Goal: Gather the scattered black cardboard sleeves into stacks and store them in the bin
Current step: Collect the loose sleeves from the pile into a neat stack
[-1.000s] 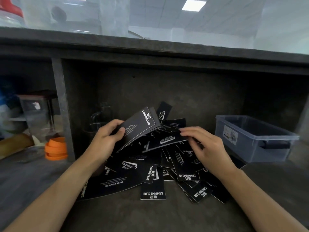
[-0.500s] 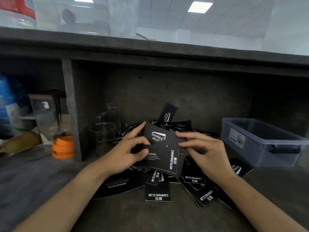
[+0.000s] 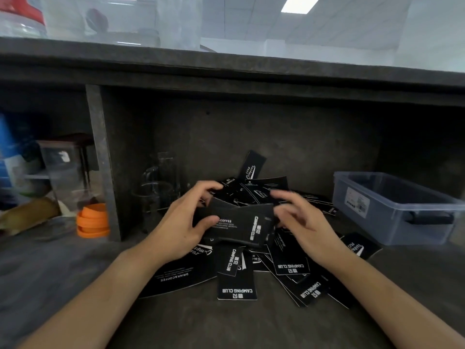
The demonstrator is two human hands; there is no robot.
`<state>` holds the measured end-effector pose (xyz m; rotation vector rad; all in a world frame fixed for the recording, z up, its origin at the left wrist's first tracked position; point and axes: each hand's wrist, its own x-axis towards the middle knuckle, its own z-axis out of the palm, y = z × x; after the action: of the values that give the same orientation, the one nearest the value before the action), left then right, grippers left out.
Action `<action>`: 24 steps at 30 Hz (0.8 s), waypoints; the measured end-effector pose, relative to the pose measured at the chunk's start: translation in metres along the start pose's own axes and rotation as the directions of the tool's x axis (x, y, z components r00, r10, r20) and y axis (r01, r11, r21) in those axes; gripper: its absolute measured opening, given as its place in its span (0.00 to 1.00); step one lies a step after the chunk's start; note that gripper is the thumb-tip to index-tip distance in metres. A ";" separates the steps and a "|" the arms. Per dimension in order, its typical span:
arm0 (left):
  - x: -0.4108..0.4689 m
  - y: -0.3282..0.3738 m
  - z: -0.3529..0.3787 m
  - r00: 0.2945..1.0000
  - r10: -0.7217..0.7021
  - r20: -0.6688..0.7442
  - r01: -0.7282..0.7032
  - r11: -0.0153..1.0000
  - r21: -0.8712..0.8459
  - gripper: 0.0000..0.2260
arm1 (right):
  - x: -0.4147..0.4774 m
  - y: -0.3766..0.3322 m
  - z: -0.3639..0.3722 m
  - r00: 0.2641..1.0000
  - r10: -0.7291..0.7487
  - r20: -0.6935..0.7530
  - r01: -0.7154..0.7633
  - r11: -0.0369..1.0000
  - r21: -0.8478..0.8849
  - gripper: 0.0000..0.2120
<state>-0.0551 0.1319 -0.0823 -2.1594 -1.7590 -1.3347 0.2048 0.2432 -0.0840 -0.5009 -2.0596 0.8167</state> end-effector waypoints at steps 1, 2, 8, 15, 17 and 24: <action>-0.001 -0.001 0.003 0.997 -0.008 0.077 0.005 0.999 0.035 0.25 | 0.001 0.003 -0.001 0.999 0.031 0.018 -0.030 0.999 -0.045 0.15; -0.002 -0.004 0.005 0.990 0.005 0.139 -0.016 0.997 0.073 0.23 | 0.001 0.005 -0.002 0.998 0.057 0.033 -0.055 0.996 -0.073 0.13; -0.001 0.003 0.003 0.989 0.149 -0.020 -0.147 0.987 0.056 0.15 | 0.002 0.001 -0.005 0.994 0.059 -0.089 -0.055 0.997 0.052 0.07; -0.003 0.004 0.008 0.994 0.056 0.091 -0.067 0.989 0.128 0.18 | -0.004 0.000 -0.002 0.979 0.077 0.187 -0.043 0.983 -0.179 0.24; -0.002 0.004 0.008 0.990 0.060 0.131 -0.074 0.992 0.105 0.20 | -0.002 0.000 -0.003 0.992 0.053 0.111 -0.036 0.987 -0.156 0.20; -0.002 0.001 0.002 0.986 -0.025 0.167 0.017 0.999 0.046 0.17 | 0.004 0.002 -0.015 0.989 0.143 -0.034 -0.142 0.989 0.031 0.16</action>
<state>-0.0532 0.1308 -0.0844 -2.2962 -1.8541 -1.1363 0.2146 0.2524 -0.0766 -0.6483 -1.9939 0.9125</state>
